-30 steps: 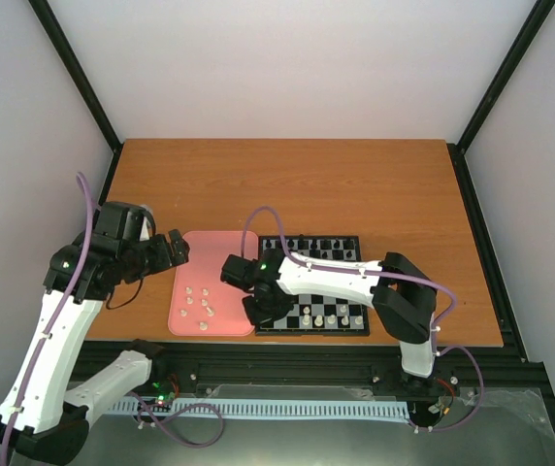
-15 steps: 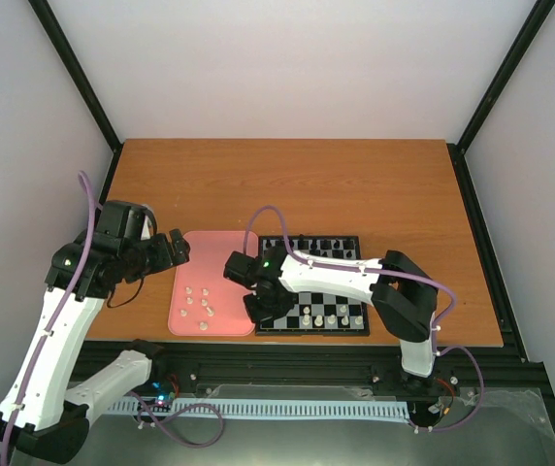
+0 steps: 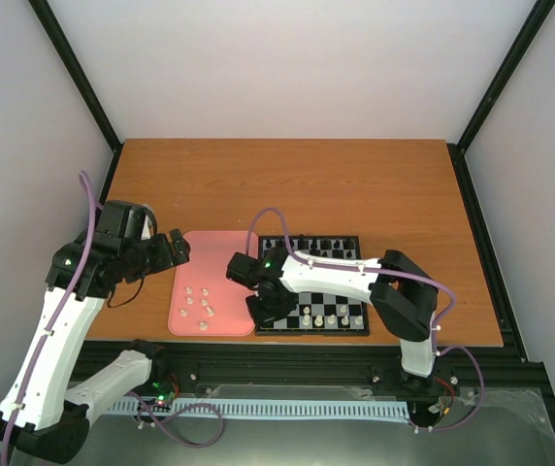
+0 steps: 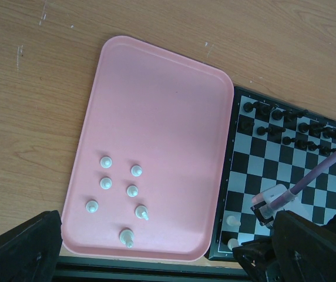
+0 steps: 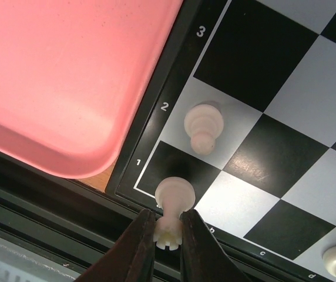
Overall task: Set up the chess pieces on the board
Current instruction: Place the chess piece on the chessboard, then pick up the chess piece from the storage box, then place the chess piece on the chessboard, then pick up the chess piece from the storage box.
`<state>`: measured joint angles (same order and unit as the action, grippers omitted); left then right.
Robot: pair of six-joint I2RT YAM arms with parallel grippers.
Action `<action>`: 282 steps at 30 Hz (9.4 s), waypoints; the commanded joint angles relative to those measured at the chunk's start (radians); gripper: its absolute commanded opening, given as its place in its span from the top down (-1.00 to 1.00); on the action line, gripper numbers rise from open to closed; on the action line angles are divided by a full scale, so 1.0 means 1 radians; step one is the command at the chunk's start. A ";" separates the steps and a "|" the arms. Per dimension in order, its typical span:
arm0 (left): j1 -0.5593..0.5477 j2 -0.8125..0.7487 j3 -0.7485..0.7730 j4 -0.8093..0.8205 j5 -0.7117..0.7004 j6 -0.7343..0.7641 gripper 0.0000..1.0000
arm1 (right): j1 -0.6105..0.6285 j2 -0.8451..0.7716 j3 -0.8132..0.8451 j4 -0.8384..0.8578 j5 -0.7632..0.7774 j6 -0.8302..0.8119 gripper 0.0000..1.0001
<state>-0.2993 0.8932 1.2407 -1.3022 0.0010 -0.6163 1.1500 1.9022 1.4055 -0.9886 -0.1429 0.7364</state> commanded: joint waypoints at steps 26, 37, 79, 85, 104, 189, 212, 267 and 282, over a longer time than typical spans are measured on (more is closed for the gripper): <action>0.000 0.003 -0.001 0.008 0.002 0.027 -1.00 | -0.006 0.028 -0.001 0.020 -0.021 -0.004 0.57; 0.000 0.006 0.010 0.008 0.009 0.027 -1.00 | -0.006 -0.044 0.029 -0.029 0.030 0.001 0.11; 0.000 0.000 0.273 -0.115 -0.213 -0.054 -1.00 | 0.057 0.404 0.574 0.051 -0.010 -0.091 0.02; 0.000 -0.002 0.262 -0.106 -0.197 -0.047 -1.00 | 0.053 0.450 0.630 0.023 0.003 -0.093 0.18; 0.000 -0.016 0.219 -0.099 -0.177 -0.037 -1.00 | 0.049 0.491 0.629 0.016 -0.024 -0.101 0.60; 0.000 -0.014 0.117 -0.051 -0.105 -0.025 -1.00 | -0.015 -0.083 -0.208 0.154 0.082 0.004 0.64; 0.000 -0.001 0.133 -0.049 -0.098 -0.011 -1.00 | -0.016 -0.128 0.008 -0.060 0.196 -0.012 0.19; 0.000 0.004 0.250 -0.156 -0.144 -0.062 -1.00 | 0.136 0.512 0.725 -0.049 -0.067 -0.134 0.34; 0.000 -0.003 0.230 -0.145 -0.136 -0.057 -1.00 | 0.135 0.514 0.723 -0.071 -0.053 -0.127 0.78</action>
<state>-0.2993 0.8974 1.4685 -1.4658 -0.1448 -0.6662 1.2770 2.3970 2.1033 -1.0447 -0.2146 0.6113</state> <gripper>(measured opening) 0.999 0.163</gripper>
